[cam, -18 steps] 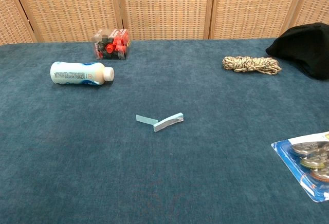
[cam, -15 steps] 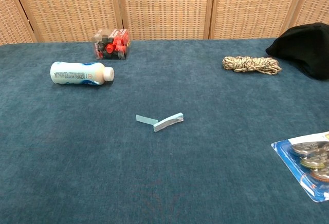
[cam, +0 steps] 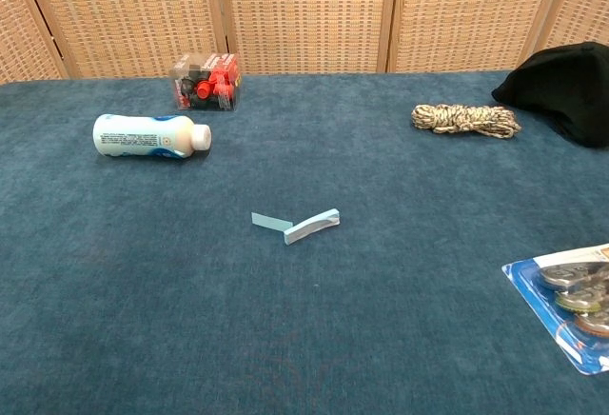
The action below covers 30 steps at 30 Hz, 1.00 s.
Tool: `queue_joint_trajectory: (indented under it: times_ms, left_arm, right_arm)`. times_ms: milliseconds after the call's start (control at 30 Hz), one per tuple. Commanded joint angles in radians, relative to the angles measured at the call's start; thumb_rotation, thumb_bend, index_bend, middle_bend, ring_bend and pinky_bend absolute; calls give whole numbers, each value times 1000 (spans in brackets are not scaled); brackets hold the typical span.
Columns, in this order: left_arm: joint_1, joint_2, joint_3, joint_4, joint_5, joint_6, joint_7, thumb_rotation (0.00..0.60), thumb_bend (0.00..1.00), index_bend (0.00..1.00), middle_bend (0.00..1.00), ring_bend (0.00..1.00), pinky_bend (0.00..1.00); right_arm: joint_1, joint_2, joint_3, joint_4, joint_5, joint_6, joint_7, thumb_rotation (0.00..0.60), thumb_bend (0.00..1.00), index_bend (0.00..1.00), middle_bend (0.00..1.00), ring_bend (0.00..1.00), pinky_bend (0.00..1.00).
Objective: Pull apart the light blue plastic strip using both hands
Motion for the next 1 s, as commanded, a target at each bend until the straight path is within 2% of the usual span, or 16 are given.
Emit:
queue_joint_trajectory:
  times_ms: [33,200,367,567,700,1000]
  left_arm:
    - [4,11,2,-22,-7,-15,22,600,0,0,0,0,0]
    - [10,15,-4,-33,-10,-17,38,600,0,0,0,0,0]
    - [12,17,-6,-39,-15,-26,52,600,0,0,0,0,0]
    - [13,19,-8,-44,-20,-41,59,600,0,0,0,0,0]
    - [12,21,-15,-44,-28,-52,57,600,0,0,0,0,0]
    - [10,22,-21,-37,-32,-76,43,600,0,0,0,0,0]
  right_arm:
    - [181,-24,97,-55,62,-242,-62,600,14,279,0,0,0]
    - [310,-132,155,-15,196,-423,-123,600,77,334,0,0,0]
    - [394,-264,171,78,283,-493,-227,600,113,347,0,0,0]
    - [458,-389,175,175,364,-529,-309,600,249,350,0,0,0]
    - [491,-467,169,249,408,-540,-349,600,278,365,0,0,0]
    - [512,-563,149,341,442,-538,-355,600,353,409,4,0,0]
